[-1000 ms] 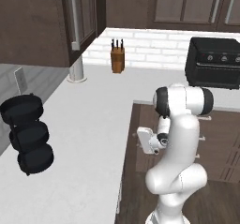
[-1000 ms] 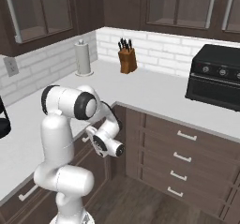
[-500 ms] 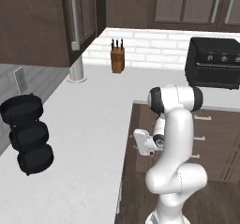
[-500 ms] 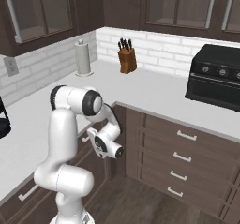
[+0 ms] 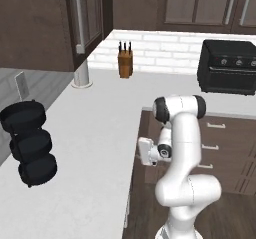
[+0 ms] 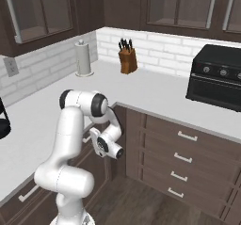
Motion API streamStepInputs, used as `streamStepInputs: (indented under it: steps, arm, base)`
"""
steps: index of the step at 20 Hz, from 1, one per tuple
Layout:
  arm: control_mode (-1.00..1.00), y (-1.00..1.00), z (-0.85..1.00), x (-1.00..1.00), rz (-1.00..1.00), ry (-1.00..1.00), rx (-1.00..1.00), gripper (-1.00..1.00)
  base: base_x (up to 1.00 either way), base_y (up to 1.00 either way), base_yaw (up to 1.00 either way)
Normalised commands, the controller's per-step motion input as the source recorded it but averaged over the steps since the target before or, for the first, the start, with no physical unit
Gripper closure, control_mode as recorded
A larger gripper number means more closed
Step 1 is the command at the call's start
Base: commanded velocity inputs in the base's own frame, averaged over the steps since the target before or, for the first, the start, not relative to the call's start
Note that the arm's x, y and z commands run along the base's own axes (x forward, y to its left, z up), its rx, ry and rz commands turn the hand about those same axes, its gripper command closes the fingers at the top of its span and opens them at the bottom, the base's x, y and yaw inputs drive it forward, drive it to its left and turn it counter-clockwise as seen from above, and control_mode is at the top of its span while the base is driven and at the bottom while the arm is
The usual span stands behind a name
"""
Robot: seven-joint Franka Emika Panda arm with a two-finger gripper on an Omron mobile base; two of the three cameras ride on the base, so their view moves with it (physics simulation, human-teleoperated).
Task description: Take a straw from the drawer in front and place it inside the glass cup on the dining counter.
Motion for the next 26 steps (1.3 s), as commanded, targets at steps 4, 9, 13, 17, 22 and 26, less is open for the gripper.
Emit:
streamStepInputs:
  steps: [4, 9, 13, 17, 22, 26]
  arm:
    - [-1.00, 0.20, -0.37, 0.44, 0.00, 0.07, 0.03, -1.00]
    - [-1.00, 0.16, -0.24, 0.47, 0.00, 0.06, 0.02, -1.00]
    - [-1.00, 0.25, -0.13, 0.17, 0.00, 0.04, 0.00, 1.00]
    - [-1.00, 0.04, -0.01, 0.01, 0.00, 0.01, 0.00, 1.00]
    - [-1.00, -0.35, 0.00, -0.01, 0.00, 0.00, 0.00, 1.00]
    - [-1.00, -0.75, 0.00, -0.06, 0.00, 0.00, 0.00, 1.00]
  base:
    - [0.00, 0.00, 0.00]
    - [0.00, 0.00, 0.00]
    - [0.00, 0.00, 0.00]
    - [0.00, 0.00, 0.00]
    - [0.00, 0.00, 0.00]
    - [0.00, 0.00, 0.00]
